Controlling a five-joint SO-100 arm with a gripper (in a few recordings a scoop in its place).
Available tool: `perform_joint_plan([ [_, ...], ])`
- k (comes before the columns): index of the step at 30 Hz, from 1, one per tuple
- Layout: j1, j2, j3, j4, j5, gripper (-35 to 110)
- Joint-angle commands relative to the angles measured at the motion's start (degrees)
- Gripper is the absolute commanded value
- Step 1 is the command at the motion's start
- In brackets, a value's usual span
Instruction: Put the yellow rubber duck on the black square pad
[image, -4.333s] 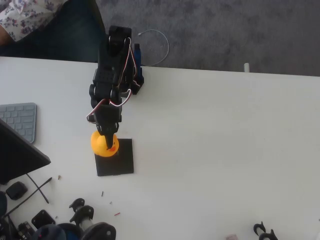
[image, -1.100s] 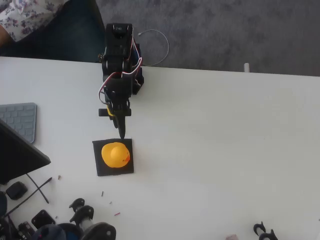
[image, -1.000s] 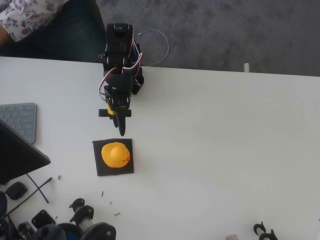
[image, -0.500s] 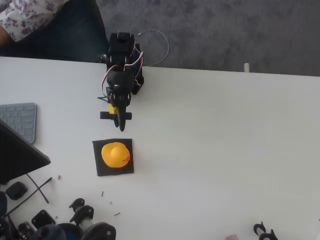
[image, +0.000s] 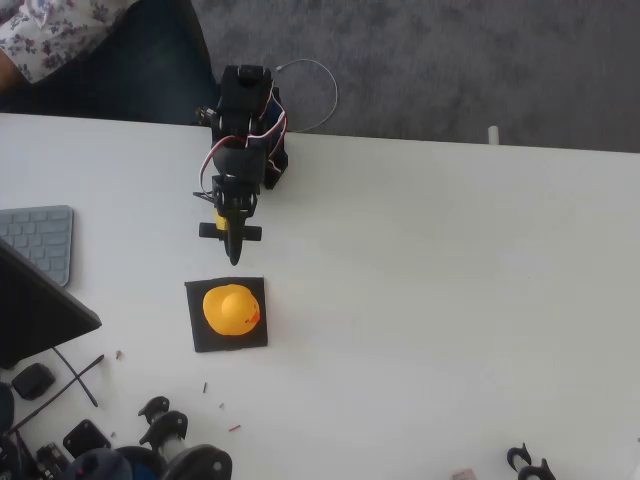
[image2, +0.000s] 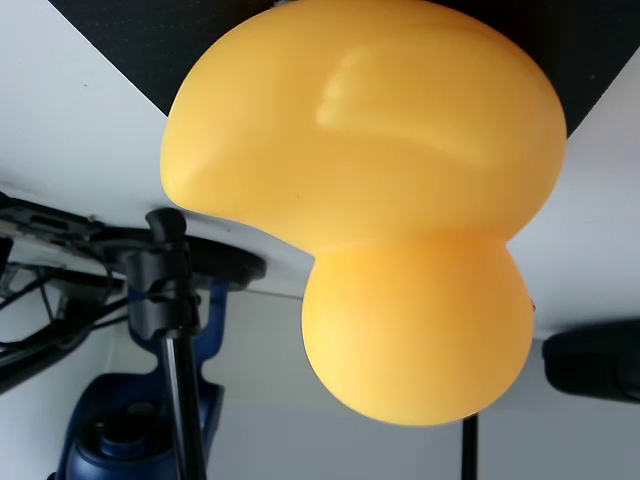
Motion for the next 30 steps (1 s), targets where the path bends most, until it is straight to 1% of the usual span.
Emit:
perform_joint_plan([
  [1, 1.6, 0.4, 0.4, -0.7, -0.3, 15],
  [7, 1.6, 0.4, 0.4, -0.7, -0.3, 9],
  [11, 1.1, 0.4, 0.8, 0.0, -0.2, 8],
  [15, 1.8, 0.4, 4.8, 0.1, -0.4, 8],
  [23, 1.8, 0.4, 5.3, -0.5, -0.1, 8],
  [26, 1.8, 0.4, 5.2, -0.6, 2.4, 8],
  [30, 1.8, 0.4, 5.0, -0.6, 9.2, 8],
])
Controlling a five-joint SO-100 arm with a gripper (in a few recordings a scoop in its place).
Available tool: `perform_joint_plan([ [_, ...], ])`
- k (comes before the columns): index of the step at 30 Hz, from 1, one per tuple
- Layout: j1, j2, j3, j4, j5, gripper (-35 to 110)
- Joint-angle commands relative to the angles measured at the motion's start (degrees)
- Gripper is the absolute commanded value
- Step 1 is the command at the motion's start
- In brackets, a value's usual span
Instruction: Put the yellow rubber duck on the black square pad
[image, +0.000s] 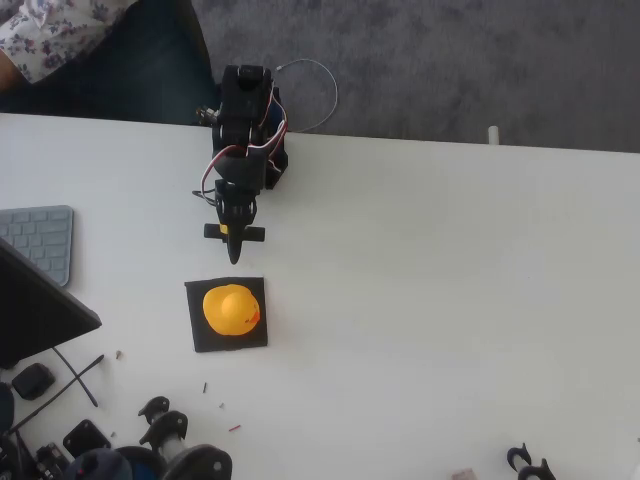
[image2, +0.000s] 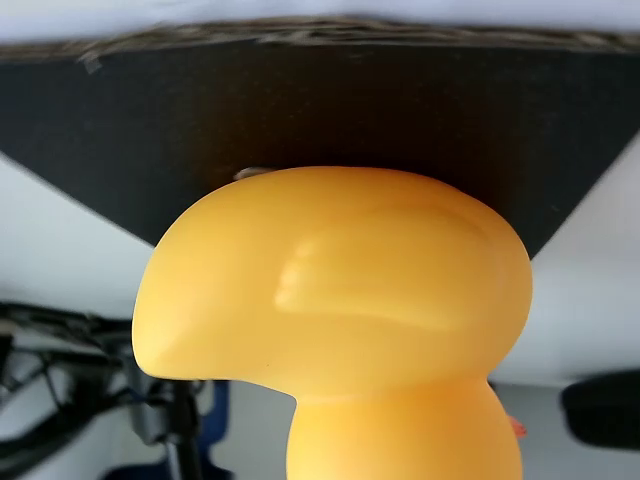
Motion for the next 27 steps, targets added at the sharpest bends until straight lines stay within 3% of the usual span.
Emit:
perform_joint_plan([
  [1, 1.8, 0.4, 0.1, -0.6, 4.2, 8],
  [27, 1.6, 0.4, 0.1, -0.6, 5.5, 8],
])
